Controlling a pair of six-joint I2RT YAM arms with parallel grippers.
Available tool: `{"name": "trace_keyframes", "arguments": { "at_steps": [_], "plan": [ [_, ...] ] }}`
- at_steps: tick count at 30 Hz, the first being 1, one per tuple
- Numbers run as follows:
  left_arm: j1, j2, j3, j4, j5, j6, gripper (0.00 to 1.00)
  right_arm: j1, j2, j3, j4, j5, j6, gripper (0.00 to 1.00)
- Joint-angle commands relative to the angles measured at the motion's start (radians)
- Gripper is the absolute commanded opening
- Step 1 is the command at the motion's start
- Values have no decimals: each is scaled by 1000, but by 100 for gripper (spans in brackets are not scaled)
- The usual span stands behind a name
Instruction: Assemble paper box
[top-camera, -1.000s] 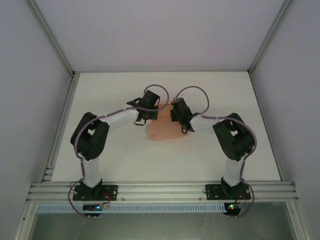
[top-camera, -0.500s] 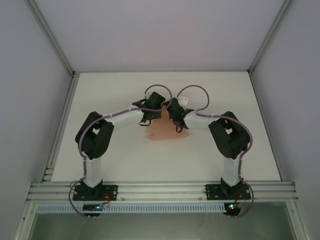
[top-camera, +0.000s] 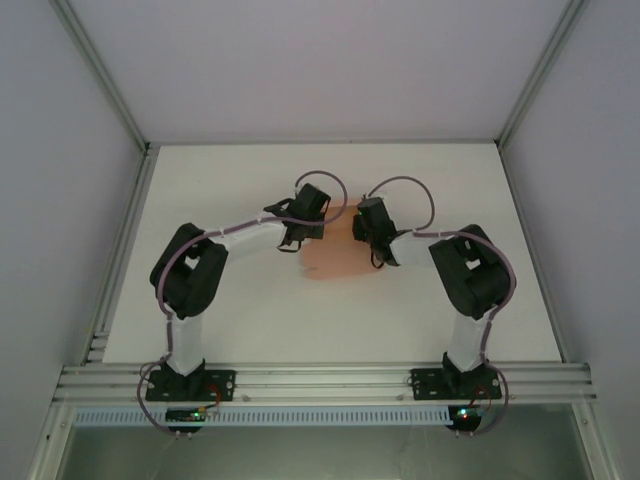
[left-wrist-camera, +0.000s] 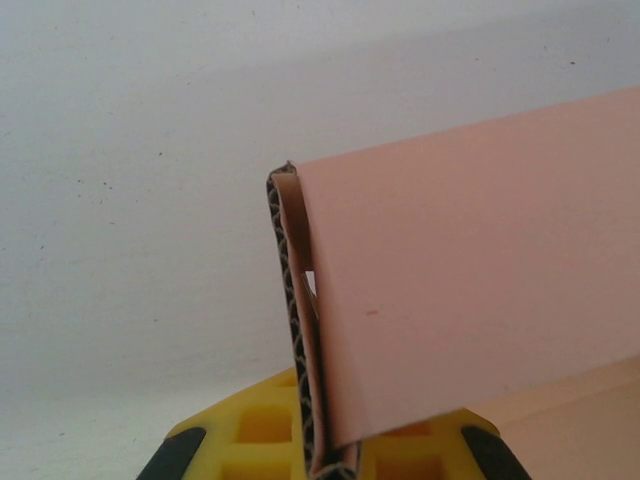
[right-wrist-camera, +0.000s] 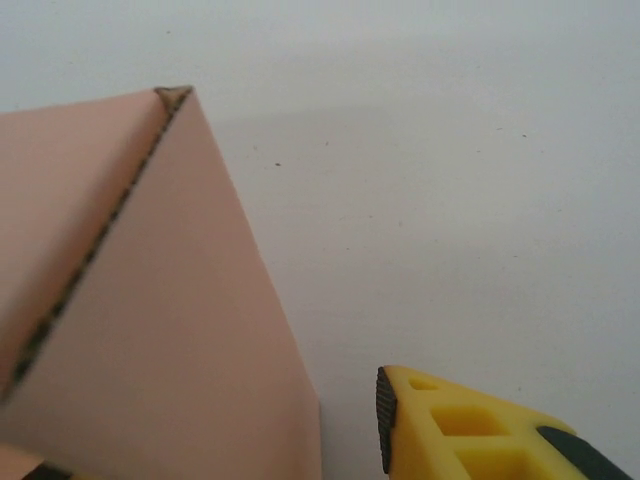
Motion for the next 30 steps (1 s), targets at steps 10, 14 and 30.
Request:
{"name": "trace_keyframes", "arguments": {
  "at_steps": [10,14,30],
  "plan": [
    [4,53,-27,-183,16,57,0,-39,-5,24,102,-51,-42,33],
    [4,50,-26,-189,6,54,0,-38,10,57,41,-20,-42,21],
    [5,38,-10,-231,-11,9,0,48,36,171,-610,711,318,10]
  ]
}}
